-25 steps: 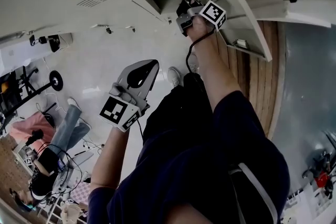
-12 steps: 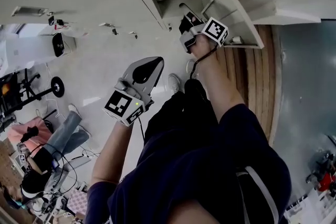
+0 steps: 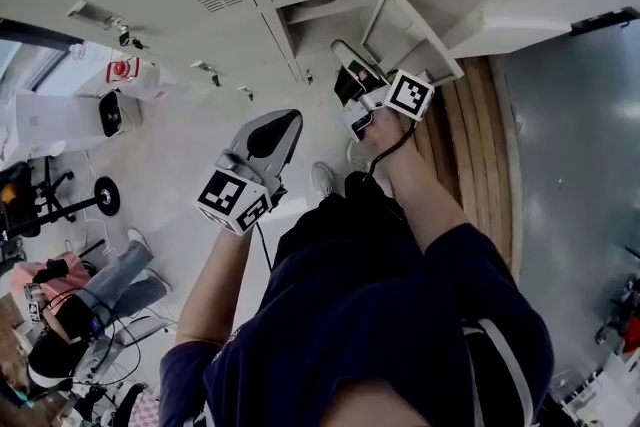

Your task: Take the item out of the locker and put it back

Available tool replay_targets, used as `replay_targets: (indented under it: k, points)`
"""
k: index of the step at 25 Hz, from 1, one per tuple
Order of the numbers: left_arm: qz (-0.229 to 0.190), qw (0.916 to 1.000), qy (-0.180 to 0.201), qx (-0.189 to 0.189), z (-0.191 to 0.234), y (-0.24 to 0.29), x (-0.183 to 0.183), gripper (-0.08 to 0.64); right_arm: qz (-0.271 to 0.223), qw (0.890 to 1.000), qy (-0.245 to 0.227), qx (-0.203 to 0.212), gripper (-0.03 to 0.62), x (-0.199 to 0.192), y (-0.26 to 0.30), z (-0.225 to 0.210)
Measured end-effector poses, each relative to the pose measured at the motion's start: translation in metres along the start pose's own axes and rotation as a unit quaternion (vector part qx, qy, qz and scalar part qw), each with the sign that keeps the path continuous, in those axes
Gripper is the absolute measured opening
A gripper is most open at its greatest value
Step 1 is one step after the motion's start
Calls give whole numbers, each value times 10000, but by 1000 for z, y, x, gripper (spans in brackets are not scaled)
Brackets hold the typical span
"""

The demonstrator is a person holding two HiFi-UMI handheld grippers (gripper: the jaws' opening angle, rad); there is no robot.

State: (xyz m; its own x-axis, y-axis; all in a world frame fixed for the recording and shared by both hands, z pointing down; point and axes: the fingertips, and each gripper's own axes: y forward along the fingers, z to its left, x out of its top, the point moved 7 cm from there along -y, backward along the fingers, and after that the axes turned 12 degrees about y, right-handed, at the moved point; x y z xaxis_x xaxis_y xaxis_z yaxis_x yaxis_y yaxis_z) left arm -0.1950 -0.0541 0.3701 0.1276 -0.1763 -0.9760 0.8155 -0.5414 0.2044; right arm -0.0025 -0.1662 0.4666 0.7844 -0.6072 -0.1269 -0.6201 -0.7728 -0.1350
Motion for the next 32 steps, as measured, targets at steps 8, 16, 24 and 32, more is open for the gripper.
replay_targets:
  k: [8,16,24,32]
  points:
    - [-287,9996,57,25,-11,8,23,3,451,9972,-389,460,21,-11,-31,85]
    - [-446,9986,87,265,-29,27,39,3,1136,9843,-1132,735,11,-10,-58,147]
    - [-457,9979,76,458,-55,51,47,3,1771,9550,-2295,625,8,4,-94,181]
    - [-436,9976,187,494,-80,74,61,3,2208,9226,-3140,390,8,20,-119,192]
